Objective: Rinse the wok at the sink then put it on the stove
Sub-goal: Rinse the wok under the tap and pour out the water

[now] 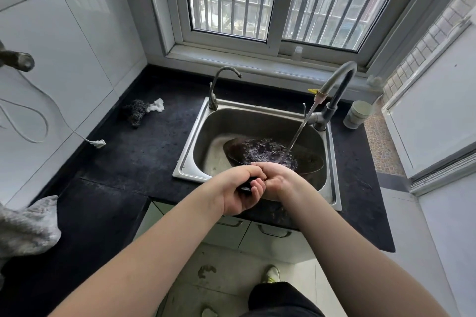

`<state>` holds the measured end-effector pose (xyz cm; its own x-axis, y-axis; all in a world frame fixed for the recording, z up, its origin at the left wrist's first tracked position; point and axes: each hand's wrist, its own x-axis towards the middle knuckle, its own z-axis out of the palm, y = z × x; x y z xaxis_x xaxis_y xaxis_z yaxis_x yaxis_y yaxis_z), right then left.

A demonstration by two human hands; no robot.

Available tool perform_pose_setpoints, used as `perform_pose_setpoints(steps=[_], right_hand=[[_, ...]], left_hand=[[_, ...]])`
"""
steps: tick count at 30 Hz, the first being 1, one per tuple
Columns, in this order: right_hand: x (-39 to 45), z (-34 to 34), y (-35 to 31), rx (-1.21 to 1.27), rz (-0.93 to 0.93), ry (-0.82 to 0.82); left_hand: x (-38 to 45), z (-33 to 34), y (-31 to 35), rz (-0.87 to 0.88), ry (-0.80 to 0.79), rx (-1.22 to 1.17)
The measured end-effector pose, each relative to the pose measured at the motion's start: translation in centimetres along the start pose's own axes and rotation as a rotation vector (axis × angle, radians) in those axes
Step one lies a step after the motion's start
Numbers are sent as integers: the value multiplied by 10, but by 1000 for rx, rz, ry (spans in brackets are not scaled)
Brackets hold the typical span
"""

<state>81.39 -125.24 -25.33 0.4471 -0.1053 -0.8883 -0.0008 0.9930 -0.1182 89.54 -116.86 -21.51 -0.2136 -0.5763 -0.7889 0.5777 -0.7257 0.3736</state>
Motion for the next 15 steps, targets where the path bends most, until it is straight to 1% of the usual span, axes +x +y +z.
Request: perform_pose_setpoints(steps=[4, 8, 11, 15], right_hand=[[5, -7, 3, 9, 13, 51], [13, -15, 9, -17, -75, 142], [13, -16, 19, 9, -149, 174], [22, -21, 34, 64, -239, 205]], left_hand=[[9, -1, -11, -45, -54, -107], [15, -7, -25, -45, -105, -184], [20, -15, -38, -52, -143, -238], [28, -27, -56, -49, -170, -229]])
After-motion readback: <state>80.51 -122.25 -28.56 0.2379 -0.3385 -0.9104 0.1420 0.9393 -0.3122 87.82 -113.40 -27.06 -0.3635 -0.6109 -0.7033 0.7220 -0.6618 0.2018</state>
